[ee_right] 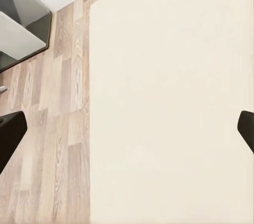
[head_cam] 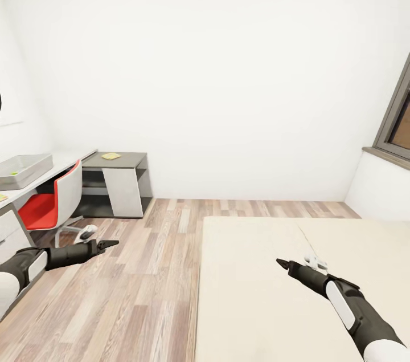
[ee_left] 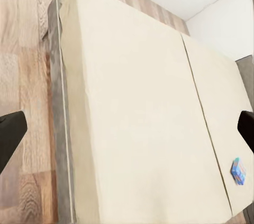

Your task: Put all the toys in the child's room - the three board games (two on the bed and one on the table), the two jigsaw puzzles on the table, and the tennis ball on the table - inside the toy box on the table in the child's room.

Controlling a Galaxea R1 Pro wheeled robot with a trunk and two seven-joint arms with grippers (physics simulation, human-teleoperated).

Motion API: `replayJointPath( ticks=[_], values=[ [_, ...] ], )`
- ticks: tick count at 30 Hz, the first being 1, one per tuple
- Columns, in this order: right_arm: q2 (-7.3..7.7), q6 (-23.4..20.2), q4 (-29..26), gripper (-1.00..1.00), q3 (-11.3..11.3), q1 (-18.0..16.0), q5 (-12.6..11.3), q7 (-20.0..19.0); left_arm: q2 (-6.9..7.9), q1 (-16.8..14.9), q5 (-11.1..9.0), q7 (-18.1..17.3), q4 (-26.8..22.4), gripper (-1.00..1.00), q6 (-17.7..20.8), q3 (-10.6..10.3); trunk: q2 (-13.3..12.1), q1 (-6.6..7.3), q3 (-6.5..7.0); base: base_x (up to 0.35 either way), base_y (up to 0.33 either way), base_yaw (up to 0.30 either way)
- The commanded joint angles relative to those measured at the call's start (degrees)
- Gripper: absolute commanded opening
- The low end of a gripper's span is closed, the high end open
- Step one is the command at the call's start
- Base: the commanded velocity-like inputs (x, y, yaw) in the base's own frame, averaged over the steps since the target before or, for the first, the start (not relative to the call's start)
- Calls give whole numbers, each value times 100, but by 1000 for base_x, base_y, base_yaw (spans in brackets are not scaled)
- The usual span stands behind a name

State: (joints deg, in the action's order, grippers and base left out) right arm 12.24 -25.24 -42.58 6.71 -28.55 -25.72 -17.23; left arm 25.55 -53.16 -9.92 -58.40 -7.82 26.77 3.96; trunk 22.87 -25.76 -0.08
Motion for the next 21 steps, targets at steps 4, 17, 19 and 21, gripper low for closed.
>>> replayJointPath(
  ticks=[4, 17, 19, 21],
  values=[
    [-9, -22, 89, 100, 15, -41, 62, 10, -242, -1, 18, 331, 0, 100, 60, 36, 5, -2, -3, 0, 0, 0],
    [-7, 583, 844, 100, 4, -87, 107, 50, -825, -1, 13, 1668, -360, 100, 62, -47, 5, -2, -3, 0, 0, 0],
    [-6, 623, 890, 100, 2, -88, 112, 68, -831, -1, 11, 1689, -386, 100, 60, -51, 5, -2, -3, 0, 0, 0],
    [-4, 659, 928, 100, -1, -89, 116, 85, -833, -1, 10, 1696, -411, 100, 55, -58, 5, -2, -3, 0, 0, 0]
  ],
)
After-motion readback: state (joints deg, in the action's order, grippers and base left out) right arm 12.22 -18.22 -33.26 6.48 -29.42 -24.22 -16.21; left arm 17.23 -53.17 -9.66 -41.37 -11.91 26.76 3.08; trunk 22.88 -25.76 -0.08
